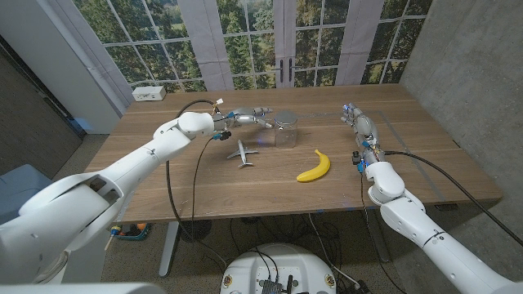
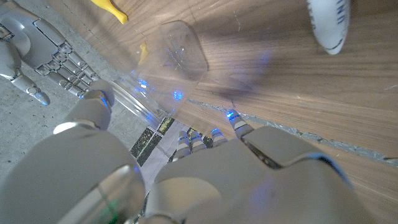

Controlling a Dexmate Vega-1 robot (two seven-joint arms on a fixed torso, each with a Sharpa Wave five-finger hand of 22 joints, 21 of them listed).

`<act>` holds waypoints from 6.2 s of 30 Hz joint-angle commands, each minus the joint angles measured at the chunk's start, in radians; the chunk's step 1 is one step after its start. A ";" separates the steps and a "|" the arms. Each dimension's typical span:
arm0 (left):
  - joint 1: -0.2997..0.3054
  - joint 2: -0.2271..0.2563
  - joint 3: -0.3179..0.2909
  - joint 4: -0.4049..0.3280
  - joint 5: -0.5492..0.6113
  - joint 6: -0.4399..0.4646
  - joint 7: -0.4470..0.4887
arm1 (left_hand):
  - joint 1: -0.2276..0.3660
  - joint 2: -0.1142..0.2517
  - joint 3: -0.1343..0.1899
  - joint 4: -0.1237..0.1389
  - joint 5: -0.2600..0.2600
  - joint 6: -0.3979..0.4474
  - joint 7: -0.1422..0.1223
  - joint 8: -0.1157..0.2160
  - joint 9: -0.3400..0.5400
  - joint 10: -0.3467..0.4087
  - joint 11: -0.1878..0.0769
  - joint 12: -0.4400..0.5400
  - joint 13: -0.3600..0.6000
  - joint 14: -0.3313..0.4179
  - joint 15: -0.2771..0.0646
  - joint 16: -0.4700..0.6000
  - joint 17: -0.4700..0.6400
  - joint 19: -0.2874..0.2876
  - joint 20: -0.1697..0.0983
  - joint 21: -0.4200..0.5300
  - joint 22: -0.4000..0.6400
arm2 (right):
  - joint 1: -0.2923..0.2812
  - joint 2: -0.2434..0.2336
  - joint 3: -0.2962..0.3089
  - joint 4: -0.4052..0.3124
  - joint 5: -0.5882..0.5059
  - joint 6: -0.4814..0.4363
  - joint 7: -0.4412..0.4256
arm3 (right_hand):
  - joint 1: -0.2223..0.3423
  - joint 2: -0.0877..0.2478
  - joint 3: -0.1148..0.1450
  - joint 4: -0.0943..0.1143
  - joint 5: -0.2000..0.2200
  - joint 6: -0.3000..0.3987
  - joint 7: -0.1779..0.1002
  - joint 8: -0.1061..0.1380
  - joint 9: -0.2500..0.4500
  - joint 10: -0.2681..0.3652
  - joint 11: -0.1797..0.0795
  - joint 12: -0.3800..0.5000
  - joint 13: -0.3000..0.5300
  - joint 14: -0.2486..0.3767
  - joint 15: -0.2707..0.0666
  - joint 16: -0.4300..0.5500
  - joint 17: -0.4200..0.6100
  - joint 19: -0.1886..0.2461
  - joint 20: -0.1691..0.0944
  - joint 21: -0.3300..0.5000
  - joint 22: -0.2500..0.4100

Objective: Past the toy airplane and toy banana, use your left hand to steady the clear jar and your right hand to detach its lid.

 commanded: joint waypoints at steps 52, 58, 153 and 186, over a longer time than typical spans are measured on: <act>-0.054 -0.188 0.057 0.345 0.014 -0.256 0.071 | 0.296 0.052 -0.048 0.002 0.009 0.301 -0.046 0.196 0.023 0.380 -0.085 0.089 0.020 0.257 -0.084 0.028 0.002 0.176 -0.032 -0.085 0.002 | -0.048 0.006 0.028 -0.036 -0.023 0.011 -0.041 | -0.024 0.003 -0.013 -0.009 -0.001 0.021 0.010 0.000 0.004 0.019 0.011 0.008 0.005 0.011 0.001 0.012 0.001 0.020 0.002 -0.023 0.005; 0.000 -0.177 0.042 0.291 0.027 -0.246 0.165 | 0.364 0.099 -0.078 0.008 0.015 0.505 -0.058 0.318 0.039 0.654 -0.097 0.149 0.051 0.404 -0.145 0.053 0.006 0.232 -0.033 -0.086 0.004 | -0.042 0.005 0.025 -0.035 -0.024 0.005 -0.037 | -0.028 0.002 -0.016 -0.008 -0.002 0.022 0.011 0.000 0.004 0.020 0.012 0.009 0.005 0.012 0.002 0.013 0.001 0.021 0.003 -0.026 0.005; -0.022 -0.185 0.081 0.326 0.147 -0.274 0.296 | 0.450 0.164 -0.139 0.011 0.017 0.648 -0.085 0.409 0.037 0.831 -0.101 0.143 0.099 0.470 -0.177 0.029 0.007 0.198 -0.026 -0.099 0.003 | 0.444 -0.244 -0.496 -0.538 -0.788 -1.174 0.230 | 0.013 -0.135 -0.071 -0.116 -0.005 -0.123 -0.034 -0.014 0.007 -0.096 -0.021 -0.013 0.016 -0.036 0.043 -0.012 -0.029 0.080 0.088 -0.110 0.009; -0.017 -0.178 0.089 0.288 0.162 -0.247 0.311 | 0.458 0.180 -0.150 0.011 0.017 0.655 -0.087 0.413 0.036 0.848 -0.101 0.136 0.108 0.473 -0.178 0.026 0.007 0.191 -0.024 -0.099 0.003 | 0.574 -0.214 -0.658 -0.498 -1.026 -1.258 0.513 | 0.010 -0.158 -0.093 -0.116 -0.001 -0.152 -0.031 -0.008 0.009 -0.093 0.012 0.005 0.025 -0.007 0.050 0.006 -0.026 0.085 0.133 -0.138 0.012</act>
